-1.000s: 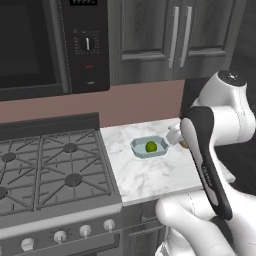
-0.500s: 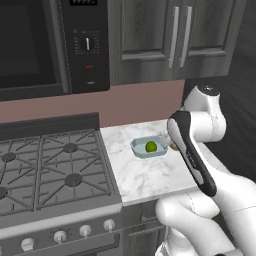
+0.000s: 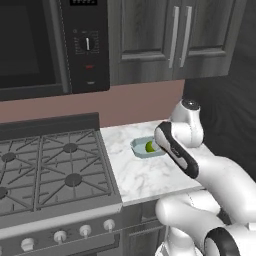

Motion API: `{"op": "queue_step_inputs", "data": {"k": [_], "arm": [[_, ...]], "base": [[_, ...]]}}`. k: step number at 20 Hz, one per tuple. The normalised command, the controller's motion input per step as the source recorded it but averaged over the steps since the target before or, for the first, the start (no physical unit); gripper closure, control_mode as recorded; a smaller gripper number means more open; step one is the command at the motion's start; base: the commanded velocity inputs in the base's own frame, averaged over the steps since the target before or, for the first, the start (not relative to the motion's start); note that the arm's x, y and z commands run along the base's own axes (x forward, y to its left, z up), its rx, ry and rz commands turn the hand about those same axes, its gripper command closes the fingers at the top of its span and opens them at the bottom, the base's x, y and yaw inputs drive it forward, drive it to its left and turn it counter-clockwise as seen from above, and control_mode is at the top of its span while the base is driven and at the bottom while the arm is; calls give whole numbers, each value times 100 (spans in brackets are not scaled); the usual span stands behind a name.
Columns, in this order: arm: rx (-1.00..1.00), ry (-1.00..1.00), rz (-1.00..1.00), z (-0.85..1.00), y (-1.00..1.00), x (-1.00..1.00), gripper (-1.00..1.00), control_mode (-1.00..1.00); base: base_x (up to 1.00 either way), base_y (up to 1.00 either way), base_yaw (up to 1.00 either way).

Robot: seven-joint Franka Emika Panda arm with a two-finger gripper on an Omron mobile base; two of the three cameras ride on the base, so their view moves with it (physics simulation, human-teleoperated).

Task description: Take the lime and onion out of the freezer and place them in the tupperware container on the counter. Then put the tupperware containing the vegetables back in the freezer.

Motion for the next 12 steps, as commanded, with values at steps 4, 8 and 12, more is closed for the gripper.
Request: {"op": "queue_step_inputs", "data": {"k": [4, 8, 12], "arm": [[8, 13, 0, -1, -23, 72, 100, -100], [6, 11, 0, -2, -18, 52, 100, -100], [0, 3, 0, -25, -2, 49, 100, -100]], "base": [[0, 0, 0], [0, 0, 0], [0, 0, 0]]}}
